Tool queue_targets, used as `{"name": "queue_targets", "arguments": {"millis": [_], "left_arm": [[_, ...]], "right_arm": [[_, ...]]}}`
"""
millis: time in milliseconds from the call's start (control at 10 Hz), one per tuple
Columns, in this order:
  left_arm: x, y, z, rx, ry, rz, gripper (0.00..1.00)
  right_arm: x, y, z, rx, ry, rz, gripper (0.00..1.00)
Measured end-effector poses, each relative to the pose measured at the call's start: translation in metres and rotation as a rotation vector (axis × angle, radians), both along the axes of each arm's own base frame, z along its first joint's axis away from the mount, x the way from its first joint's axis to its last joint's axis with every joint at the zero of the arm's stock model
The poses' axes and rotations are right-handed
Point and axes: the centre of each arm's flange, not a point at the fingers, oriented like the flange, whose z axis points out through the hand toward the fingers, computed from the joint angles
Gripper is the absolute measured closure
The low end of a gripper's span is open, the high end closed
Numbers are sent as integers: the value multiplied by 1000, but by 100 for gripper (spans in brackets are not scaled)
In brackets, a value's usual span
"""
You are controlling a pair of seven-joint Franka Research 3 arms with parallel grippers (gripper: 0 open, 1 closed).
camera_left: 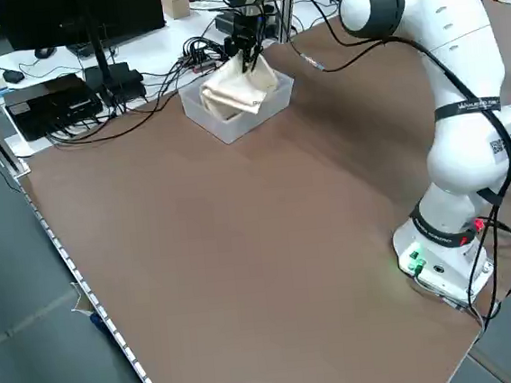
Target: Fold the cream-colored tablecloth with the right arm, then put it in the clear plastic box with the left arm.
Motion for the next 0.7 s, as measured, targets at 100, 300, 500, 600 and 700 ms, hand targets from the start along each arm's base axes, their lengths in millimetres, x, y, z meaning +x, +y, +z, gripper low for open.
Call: {"name": "queue_targets", "arguments": {"millis": [100, 300, 500, 600, 700], "left_arm": [[1, 0, 1, -2, -9, 46, 54], [2, 0, 8, -6, -29, 105, 25], [3, 4, 42, -25, -87, 240, 0], [0, 7, 67, -42, -117, 339, 0], [-8, 10, 94, -58, -141, 417, 0]], "right_arm": [[0, 0, 0, 0, 0, 0, 0], [0, 0, 0, 0, 0, 0, 0], [0, 0, 0, 0, 0, 0, 0], [0, 0, 0, 0, 0, -1, 0], [0, 0, 0, 0, 0, -1, 0]]}}
